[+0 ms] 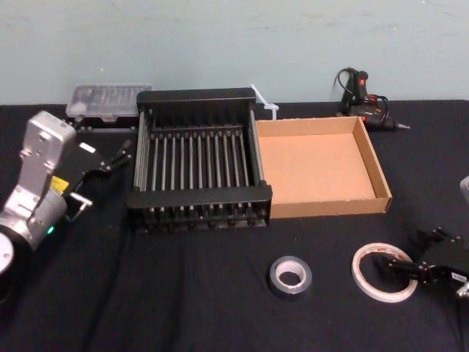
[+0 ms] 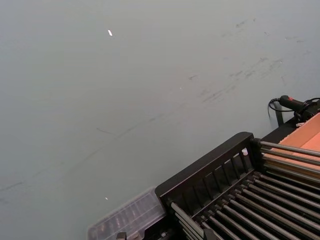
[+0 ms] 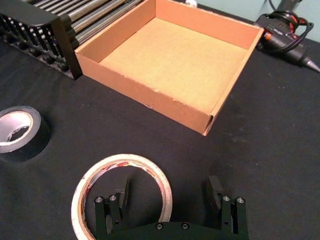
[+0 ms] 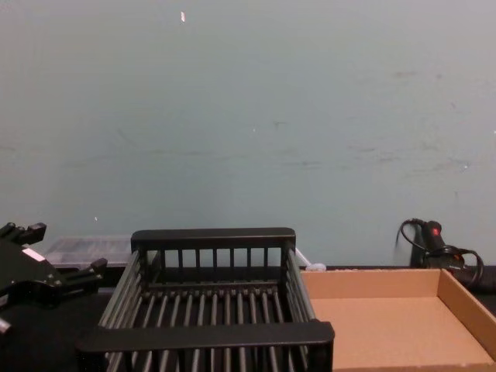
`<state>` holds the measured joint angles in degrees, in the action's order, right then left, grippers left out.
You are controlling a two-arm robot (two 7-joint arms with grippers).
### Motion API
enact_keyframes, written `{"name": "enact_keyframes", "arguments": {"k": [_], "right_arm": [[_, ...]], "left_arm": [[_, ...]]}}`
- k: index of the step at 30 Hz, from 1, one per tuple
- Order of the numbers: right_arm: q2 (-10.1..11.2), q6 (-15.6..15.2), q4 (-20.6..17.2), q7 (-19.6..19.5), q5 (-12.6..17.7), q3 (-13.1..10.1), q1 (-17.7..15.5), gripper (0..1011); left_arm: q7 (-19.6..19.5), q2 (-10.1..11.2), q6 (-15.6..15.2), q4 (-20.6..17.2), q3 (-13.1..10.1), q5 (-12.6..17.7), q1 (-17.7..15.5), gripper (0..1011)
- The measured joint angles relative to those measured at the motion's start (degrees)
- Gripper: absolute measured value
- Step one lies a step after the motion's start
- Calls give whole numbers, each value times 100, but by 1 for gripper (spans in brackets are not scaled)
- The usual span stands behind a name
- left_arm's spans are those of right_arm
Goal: Pick up the white tape and place it into the black box , Pick up the silver tape and place it into the brown box.
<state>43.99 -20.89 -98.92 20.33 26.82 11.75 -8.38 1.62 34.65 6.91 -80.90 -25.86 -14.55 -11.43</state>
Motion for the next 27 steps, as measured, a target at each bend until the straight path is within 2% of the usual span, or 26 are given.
{"name": "enact_keyframes", "arguments": {"k": [27], "right_arm": [[-133,-256,186,149,-157,101,186,1002]], "left_arm": [[0,0,0,0,0,0,0,1001]]}}
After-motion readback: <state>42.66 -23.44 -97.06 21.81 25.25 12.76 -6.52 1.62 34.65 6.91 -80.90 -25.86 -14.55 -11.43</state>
